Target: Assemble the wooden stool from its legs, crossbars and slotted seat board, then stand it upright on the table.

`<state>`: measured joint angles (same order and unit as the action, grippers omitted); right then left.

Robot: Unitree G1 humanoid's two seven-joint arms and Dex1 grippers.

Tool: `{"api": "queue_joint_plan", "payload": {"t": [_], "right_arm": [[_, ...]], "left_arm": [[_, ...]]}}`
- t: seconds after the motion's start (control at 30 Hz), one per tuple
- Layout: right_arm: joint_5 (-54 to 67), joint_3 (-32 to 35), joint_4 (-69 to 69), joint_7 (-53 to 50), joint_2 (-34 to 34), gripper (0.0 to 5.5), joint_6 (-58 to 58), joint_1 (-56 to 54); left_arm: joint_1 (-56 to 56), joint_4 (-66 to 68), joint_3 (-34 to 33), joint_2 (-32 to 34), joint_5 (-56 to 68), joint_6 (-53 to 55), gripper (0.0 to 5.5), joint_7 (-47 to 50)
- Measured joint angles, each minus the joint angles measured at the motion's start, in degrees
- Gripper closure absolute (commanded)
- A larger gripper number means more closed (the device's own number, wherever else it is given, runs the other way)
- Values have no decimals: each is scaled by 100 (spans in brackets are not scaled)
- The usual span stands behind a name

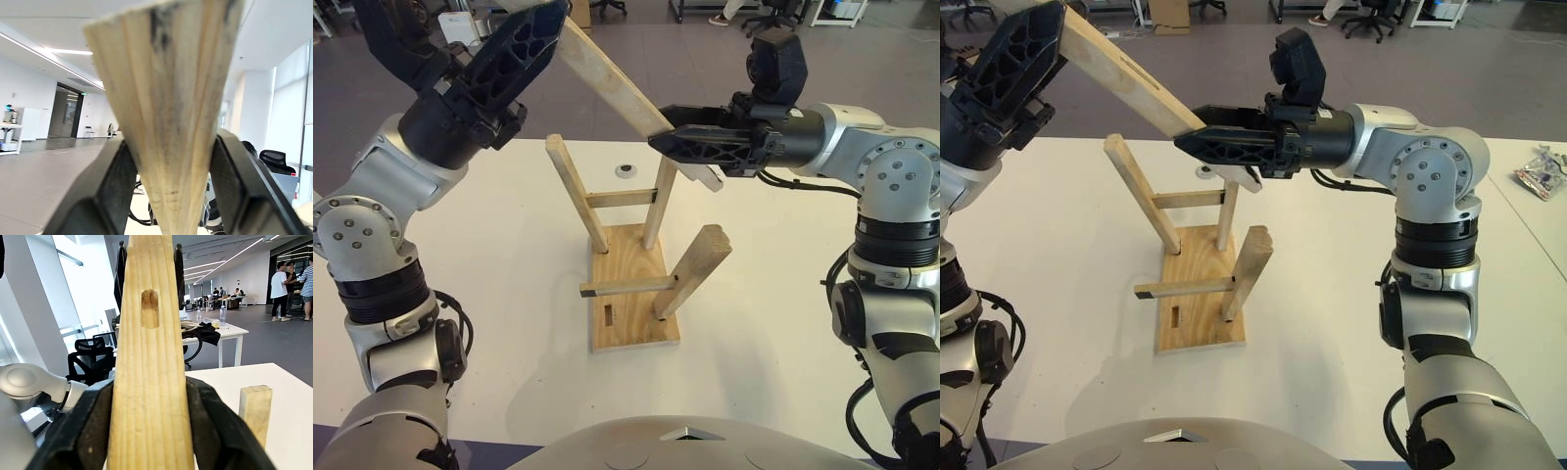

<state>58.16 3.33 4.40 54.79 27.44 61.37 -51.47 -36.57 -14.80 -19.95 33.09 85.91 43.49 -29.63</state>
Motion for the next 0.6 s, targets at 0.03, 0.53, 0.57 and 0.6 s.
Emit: {"api": "queue_joint_plan", "payload": {"t": [0.03,0.53,0.57,0.6], "right_arm": [[-40,36,-133,-142,-51,242,-68,-5],[-1888,2328,-1425,-2655,585,194,-2222,1512],[-2006,2327,-1449,-2657,592,194,-2306,1665],[-2109,2211,-1426,-2598,607,194,-2377,1899]], "left_arm": [[1,34,-76,-15,-116,-104,347,35],[1907,1668,-2072,2278,-2723,-935,347,-1456],[2007,1892,-2071,2224,-2739,-1051,347,-2083],[2149,1968,-2050,2190,-2752,-1199,347,-2704]]}}
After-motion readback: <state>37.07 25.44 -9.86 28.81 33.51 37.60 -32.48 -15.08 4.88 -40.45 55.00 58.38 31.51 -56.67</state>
